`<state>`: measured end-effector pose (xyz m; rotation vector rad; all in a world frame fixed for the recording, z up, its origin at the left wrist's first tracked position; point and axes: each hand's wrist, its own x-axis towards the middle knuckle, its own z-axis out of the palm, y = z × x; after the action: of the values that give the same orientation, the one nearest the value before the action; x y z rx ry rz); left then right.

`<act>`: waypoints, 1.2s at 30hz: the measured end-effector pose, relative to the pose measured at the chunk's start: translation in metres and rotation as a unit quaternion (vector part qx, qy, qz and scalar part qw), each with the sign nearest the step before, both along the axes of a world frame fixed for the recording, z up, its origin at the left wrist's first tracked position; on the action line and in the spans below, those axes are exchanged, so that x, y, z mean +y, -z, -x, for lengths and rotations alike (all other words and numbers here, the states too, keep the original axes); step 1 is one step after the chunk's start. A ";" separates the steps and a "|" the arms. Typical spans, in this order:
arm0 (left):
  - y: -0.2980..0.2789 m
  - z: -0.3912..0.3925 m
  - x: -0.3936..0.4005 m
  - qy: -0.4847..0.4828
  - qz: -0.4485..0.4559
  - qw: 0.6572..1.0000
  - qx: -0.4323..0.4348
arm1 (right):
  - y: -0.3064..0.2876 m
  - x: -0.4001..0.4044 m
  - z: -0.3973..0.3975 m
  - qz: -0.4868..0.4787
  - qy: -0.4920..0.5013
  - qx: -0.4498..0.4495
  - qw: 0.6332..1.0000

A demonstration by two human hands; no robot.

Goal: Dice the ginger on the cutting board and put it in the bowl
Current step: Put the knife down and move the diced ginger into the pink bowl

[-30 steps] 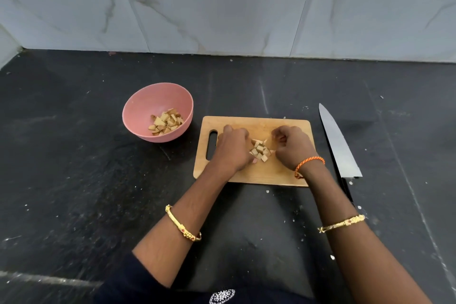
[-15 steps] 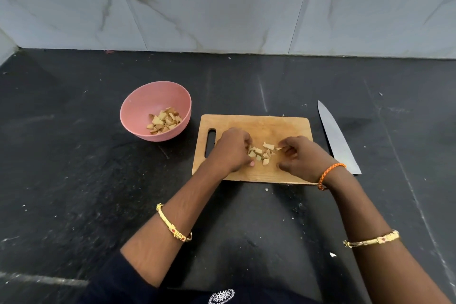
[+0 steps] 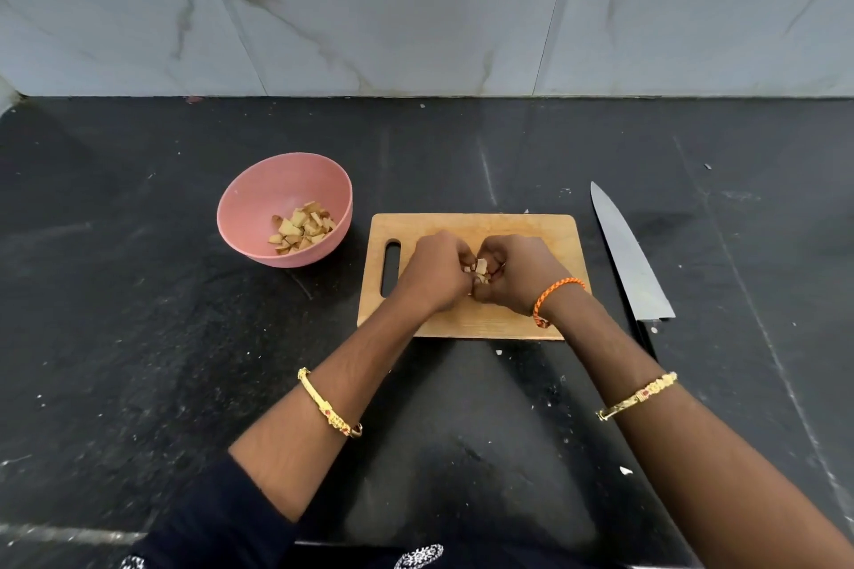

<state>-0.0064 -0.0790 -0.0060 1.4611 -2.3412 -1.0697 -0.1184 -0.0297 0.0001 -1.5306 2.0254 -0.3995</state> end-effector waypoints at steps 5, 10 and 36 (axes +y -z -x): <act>-0.002 -0.004 -0.012 -0.043 -0.129 0.989 0.057 | 0.001 -0.008 -0.006 0.019 0.020 0.016 0.999; -0.011 -0.010 -0.021 -0.066 -0.234 0.963 0.117 | -0.002 -0.013 0.001 0.019 0.037 -0.037 0.998; -0.073 -0.145 -0.100 -0.245 0.040 0.968 -0.050 | -0.077 -0.149 -0.134 0.126 -0.061 -0.044 0.989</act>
<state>0.1386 -0.1790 0.0671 1.9552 -1.8920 -0.7735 0.0157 -0.1783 0.0772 -1.7436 1.8568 -0.6837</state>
